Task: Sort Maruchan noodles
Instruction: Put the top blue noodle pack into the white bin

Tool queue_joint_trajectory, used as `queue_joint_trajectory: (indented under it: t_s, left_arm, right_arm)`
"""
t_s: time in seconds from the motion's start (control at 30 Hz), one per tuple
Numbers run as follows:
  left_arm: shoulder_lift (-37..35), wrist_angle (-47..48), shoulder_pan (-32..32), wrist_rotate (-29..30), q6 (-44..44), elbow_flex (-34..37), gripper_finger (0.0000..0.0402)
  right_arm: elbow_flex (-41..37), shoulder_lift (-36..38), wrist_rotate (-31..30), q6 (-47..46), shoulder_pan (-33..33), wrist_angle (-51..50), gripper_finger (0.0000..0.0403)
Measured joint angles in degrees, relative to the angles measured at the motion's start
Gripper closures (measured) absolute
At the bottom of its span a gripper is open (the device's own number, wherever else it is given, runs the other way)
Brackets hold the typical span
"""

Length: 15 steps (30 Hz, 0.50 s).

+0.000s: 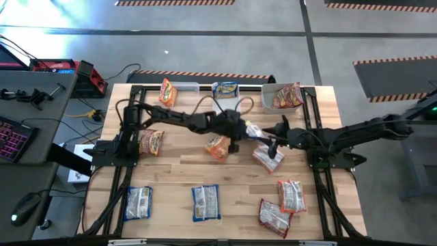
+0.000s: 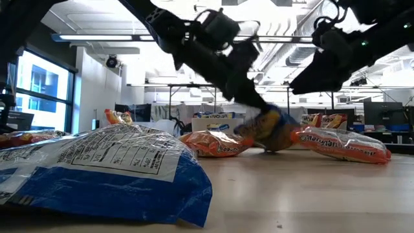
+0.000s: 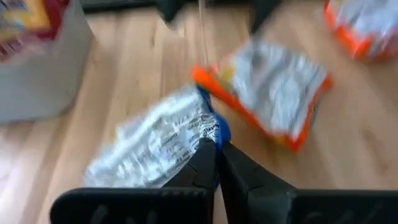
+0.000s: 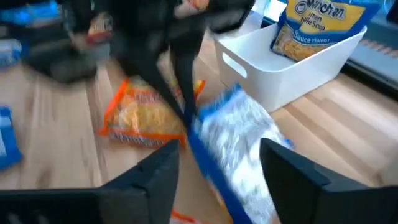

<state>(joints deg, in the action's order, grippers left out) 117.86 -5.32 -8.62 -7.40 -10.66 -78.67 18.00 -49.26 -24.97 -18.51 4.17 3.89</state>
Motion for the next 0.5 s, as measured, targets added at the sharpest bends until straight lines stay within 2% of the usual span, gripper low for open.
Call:
queue_joint_trajectory:
  t_s: [0.13,0.27,0.37,0.5]
  left_arm:
    - [-1.76,-0.76,-2.08,-4.82,3.48,-0.09,0.0401]
    - [-1.77,-1.54,-2.92,-8.05,4.61,-0.09,0.0401]
    - [-1.77,-1.79,-2.93,-8.46,4.6,-0.09,0.0401]
    - [-1.77,-2.19,-2.93,-8.46,5.04,-0.09,0.0401]
  right_arm:
    - [0.01,1.0,-2.26,2.08,2.12,-4.27,0.0167]
    - [0.02,-1.52,-3.65,3.72,2.23,-4.79,0.0141]
    - [0.95,-3.48,-4.34,6.9,0.72,-5.54,0.0131]
    - [5.28,-6.42,-1.84,9.69,-2.81,-7.76,0.013]
